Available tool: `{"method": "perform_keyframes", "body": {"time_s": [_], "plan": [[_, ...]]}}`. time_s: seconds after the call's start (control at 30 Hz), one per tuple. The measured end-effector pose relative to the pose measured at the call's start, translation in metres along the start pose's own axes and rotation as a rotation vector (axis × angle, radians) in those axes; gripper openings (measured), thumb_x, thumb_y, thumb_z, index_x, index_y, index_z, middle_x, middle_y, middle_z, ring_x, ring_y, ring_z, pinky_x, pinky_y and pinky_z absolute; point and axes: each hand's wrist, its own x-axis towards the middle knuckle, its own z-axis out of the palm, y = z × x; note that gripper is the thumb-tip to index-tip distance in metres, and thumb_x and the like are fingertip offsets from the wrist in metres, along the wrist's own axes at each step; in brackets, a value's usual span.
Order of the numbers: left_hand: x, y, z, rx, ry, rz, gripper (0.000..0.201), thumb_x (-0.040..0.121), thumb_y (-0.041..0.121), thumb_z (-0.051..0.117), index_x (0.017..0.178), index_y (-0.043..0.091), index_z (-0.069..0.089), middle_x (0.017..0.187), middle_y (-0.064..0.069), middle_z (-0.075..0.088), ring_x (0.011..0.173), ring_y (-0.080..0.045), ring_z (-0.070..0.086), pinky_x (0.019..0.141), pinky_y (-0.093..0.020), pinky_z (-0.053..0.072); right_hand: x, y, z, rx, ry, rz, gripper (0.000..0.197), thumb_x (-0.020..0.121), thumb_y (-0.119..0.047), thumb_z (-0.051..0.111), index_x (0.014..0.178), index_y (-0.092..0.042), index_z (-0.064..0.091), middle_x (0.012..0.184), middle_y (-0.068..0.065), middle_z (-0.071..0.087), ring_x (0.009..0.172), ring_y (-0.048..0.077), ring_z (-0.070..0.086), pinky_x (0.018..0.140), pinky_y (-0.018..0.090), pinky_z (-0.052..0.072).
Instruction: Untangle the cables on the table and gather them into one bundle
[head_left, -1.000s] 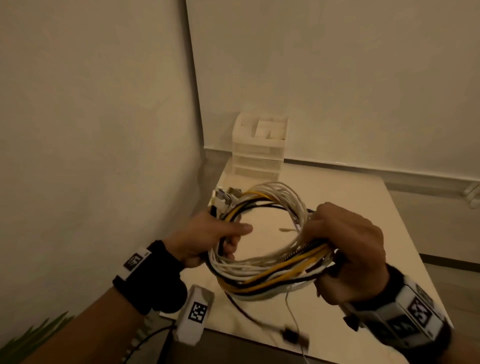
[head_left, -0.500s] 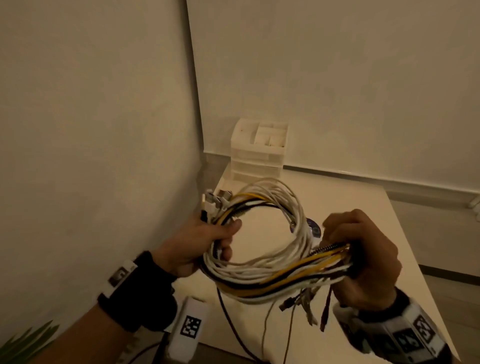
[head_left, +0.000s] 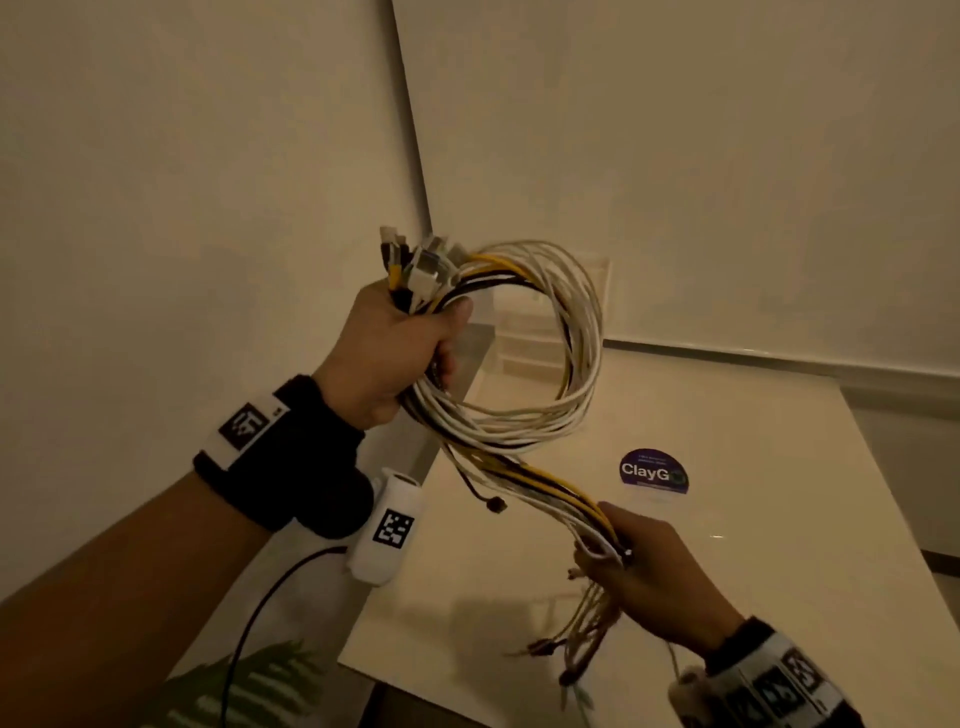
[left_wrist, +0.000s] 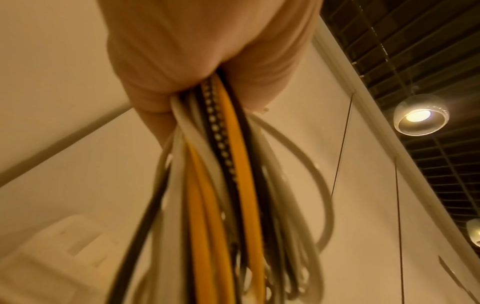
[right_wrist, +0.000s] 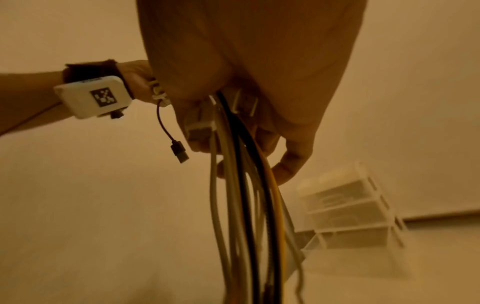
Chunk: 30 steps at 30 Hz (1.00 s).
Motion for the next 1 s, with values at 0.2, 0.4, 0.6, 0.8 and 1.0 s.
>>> {"method": "perform_keyframes", "body": {"time_s": [0.2, 0.4, 0.6, 0.8, 1.0], "plan": [[0.007, 0.031, 0.026, -0.011, 0.029, 0.058, 0.022, 0.094, 0.009, 0.061, 0.073, 0.011, 0.056, 0.048, 0.0, 0.044, 0.043, -0.018, 0.044, 0.043, -0.026, 0.042, 0.014, -0.038, 0.011, 0.329, -0.074, 0.011, 0.074, 0.07, -0.027, 0.084, 0.13, -0.036, 0.041, 0.119, -0.024, 0.057, 0.109, -0.001, 0.058, 0.092, 0.028, 0.052], [0.011, 0.047, 0.039, -0.037, 0.057, 0.084, 0.012, 0.095, 0.009, 0.06, 0.085, 0.007, 0.054, 0.049, 0.001, 0.044, 0.042, -0.015, 0.046, 0.043, -0.025, 0.042, 0.042, -0.08, 0.039, 0.534, 0.197, 0.039, 0.046, 0.07, -0.03, 0.084, 0.108, -0.033, 0.059, 0.102, -0.016, 0.068, 0.093, -0.003, 0.065, 0.08, 0.022, 0.055], [0.011, 0.049, 0.023, -0.09, 0.131, 0.051, 0.027, 0.096, 0.012, 0.06, 0.069, 0.01, 0.055, 0.046, 0.0, 0.045, 0.04, -0.015, 0.045, 0.048, -0.029, 0.048, 0.045, -0.09, 0.059, 0.537, 0.272, 0.099, 0.017, 0.081, -0.015, 0.064, 0.07, -0.012, 0.052, 0.058, 0.004, 0.056, 0.055, 0.028, 0.058, 0.058, 0.051, 0.05], [0.004, 0.023, -0.025, -0.084, 0.077, -0.11, 0.021, 0.093, 0.012, 0.063, 0.074, 0.012, 0.053, 0.053, -0.001, 0.044, 0.04, -0.011, 0.045, 0.048, -0.029, 0.051, 0.024, -0.071, 0.001, -0.181, 0.433, -0.287, 0.019, 0.078, -0.022, 0.065, 0.088, -0.029, 0.05, 0.069, -0.01, 0.054, 0.056, 0.009, 0.05, 0.051, 0.024, 0.042], [-0.013, -0.022, -0.039, -0.263, -0.521, -0.468, 0.012, 0.088, 0.008, 0.067, 0.086, 0.007, 0.055, 0.063, -0.008, 0.039, 0.048, -0.014, 0.037, 0.047, -0.02, 0.038, 0.045, -0.11, -0.044, -0.278, 0.669, -0.947, 0.019, 0.061, -0.007, 0.06, 0.075, -0.016, 0.05, 0.061, 0.007, 0.049, 0.05, 0.021, 0.041, 0.047, 0.031, 0.034]]}}
